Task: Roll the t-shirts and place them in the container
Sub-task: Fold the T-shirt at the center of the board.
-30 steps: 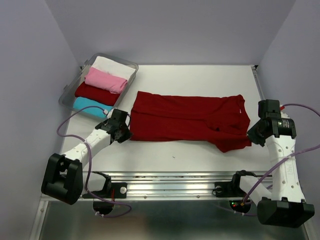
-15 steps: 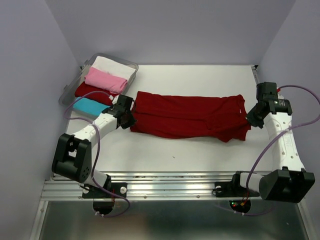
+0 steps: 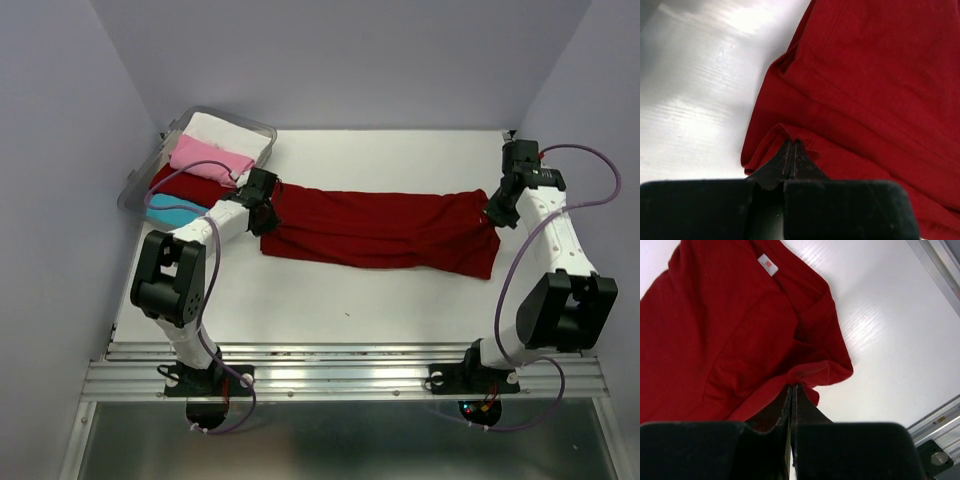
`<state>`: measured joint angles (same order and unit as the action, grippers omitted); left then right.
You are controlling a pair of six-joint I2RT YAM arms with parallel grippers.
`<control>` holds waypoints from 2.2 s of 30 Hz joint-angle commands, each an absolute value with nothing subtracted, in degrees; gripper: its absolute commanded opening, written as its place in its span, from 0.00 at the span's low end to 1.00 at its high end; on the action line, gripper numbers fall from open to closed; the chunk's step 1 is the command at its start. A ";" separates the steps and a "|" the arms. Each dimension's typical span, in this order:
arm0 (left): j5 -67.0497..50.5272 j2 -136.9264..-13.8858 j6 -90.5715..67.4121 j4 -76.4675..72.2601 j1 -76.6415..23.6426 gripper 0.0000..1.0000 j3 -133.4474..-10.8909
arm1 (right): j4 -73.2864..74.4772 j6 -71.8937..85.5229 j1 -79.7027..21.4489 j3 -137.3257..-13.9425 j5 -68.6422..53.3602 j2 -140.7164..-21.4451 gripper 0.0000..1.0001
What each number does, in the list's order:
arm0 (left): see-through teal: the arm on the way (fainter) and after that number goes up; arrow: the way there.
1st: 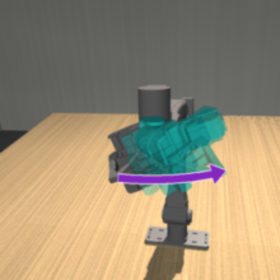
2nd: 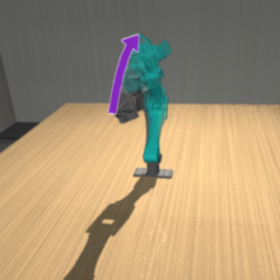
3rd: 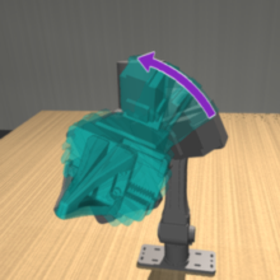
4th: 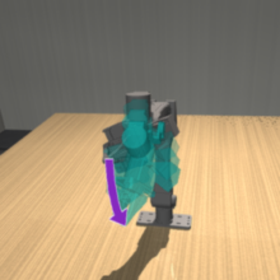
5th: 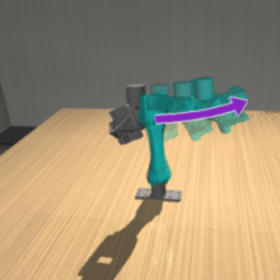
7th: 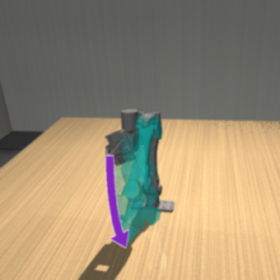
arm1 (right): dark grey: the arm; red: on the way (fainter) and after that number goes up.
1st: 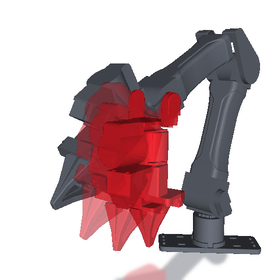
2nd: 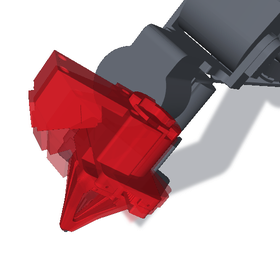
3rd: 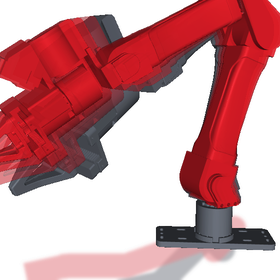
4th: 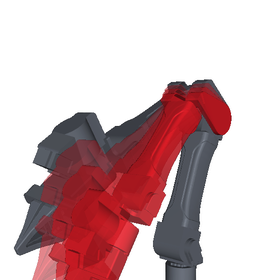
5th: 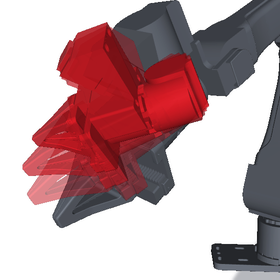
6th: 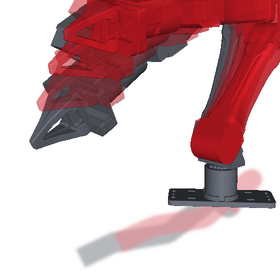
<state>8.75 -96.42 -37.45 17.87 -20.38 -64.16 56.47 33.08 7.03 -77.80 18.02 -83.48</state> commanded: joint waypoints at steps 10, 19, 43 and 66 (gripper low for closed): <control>11.60 -101.78 -35.51 17.67 -18.98 0.01 -71.01 | 49.75 27.51 6.59 -93.42 21.80 -102.30 0.33; 10.90 -97.22 -32.70 19.86 -19.60 0.54 -74.44 | 44.94 28.12 6.59 -83.87 11.57 -94.51 0.60; 8.44 -90.70 -31.90 22.06 -23.55 0.56 -74.97 | 27.78 35.77 6.59 -53.08 -13.01 -85.43 0.47; 6.24 -93.69 -31.29 21.62 -23.82 0.56 -74.97 | 22.68 36.83 4.84 -67.57 -13.19 -95.34 0.01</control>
<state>7.16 -93.71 -32.49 21.34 -23.53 -74.70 26.28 36.51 6.37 -62.67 -13.23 -92.27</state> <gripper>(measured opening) 0.560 0.021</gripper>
